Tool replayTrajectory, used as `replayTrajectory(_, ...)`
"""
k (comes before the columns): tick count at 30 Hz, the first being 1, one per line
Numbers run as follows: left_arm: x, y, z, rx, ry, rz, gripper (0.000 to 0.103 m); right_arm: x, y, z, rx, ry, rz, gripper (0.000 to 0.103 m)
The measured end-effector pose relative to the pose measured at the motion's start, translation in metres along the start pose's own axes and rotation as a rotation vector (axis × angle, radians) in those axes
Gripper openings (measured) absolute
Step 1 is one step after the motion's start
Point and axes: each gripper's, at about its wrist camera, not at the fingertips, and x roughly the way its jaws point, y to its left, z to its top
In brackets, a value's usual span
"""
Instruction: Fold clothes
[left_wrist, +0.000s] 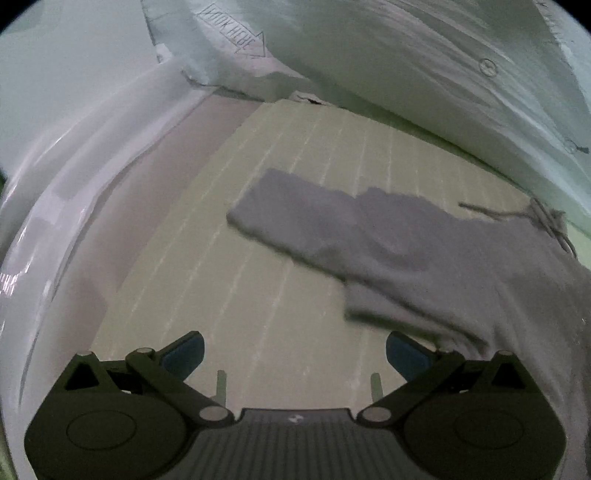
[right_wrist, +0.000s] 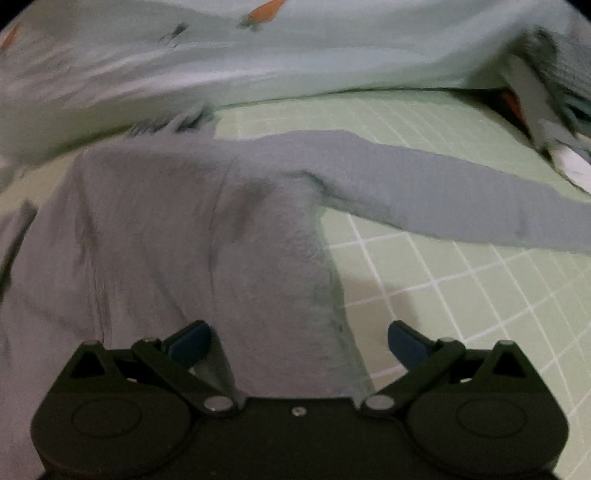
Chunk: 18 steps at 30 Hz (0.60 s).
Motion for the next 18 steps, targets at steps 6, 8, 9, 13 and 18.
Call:
replayTrajectory(6, 0.05, 0.014, 0.043, -0.054, 0.027, -0.027, 0.102, 0.003, 0.006, -0.005, 0.01, -0.061, -0.022, 0.103)
replayTrajectory(8, 0.063, 0.014, 0.051, -0.073, 0.033, -0.032, 0.096, 0.003, 0.008, -0.004, 0.02, -0.055, -0.032, 0.103)
replayTrajectory(9, 0.069, 0.013, 0.055, -0.078, 0.035, -0.034, 0.093, 0.004, 0.009, -0.002, 0.023, -0.05, -0.034, 0.103)
replayTrajectory(13, 0.08, 0.004, 0.06, -0.044, 0.001, -0.027, 0.079, 0.004, 0.009, 0.001, 0.02, -0.035, -0.033, 0.103)
replayTrajectory(18, 0.08, -0.002, 0.059, -0.008, -0.054, 0.008, 0.041, 0.005, 0.007, 0.004, 0.007, -0.026, -0.022, 0.103)
